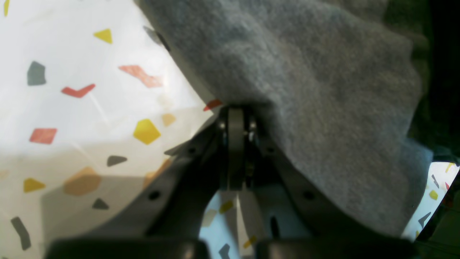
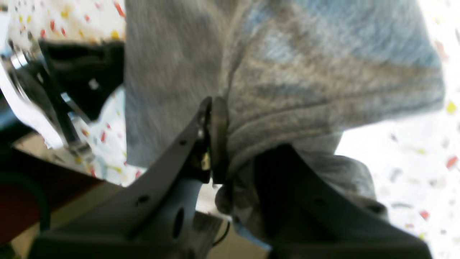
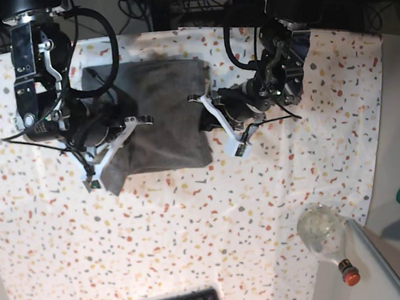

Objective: Layout the t-shirt on the table in an organized manner, then fold the t-shirt properly
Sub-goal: 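Fold the shirt in half toward the right gripper with both grippers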

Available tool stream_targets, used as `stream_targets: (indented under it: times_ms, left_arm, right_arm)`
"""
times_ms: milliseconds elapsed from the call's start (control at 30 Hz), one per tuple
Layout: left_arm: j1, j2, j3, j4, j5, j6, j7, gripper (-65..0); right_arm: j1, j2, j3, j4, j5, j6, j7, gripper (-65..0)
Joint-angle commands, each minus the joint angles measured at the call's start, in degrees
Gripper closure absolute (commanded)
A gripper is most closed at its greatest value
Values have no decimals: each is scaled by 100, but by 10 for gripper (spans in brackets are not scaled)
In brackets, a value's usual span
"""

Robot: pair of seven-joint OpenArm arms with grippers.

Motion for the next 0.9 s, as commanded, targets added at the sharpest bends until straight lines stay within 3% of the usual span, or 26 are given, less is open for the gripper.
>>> stream_targets:
  times_ms: [0, 367, 600, 733, 867]
  left_arm:
    - [-15, -12, -2, 70, 49, -10, 55, 0]
    - [3, -47, -2, 70, 49, -10, 55, 0]
    - [3, -30, -2, 70, 49, -10, 55, 0]
    - [3, -47, -55, 70, 49, -10, 55, 0]
    - [-15, -56, -72, 70, 49, -10, 55, 0]
  right_arm:
    - [72, -4, -75, 42, 62, -18, 88, 0]
    - [327, -12, -435, -1031, 71, -27, 668, 0]
    - [476, -12, -1033, -1251, 80, -36, 862, 0]
    - [485, -12, -1191, -1259, 80, -36, 818, -132]
    - [476, -12, -1270, -1259, 80, -36, 800, -147]
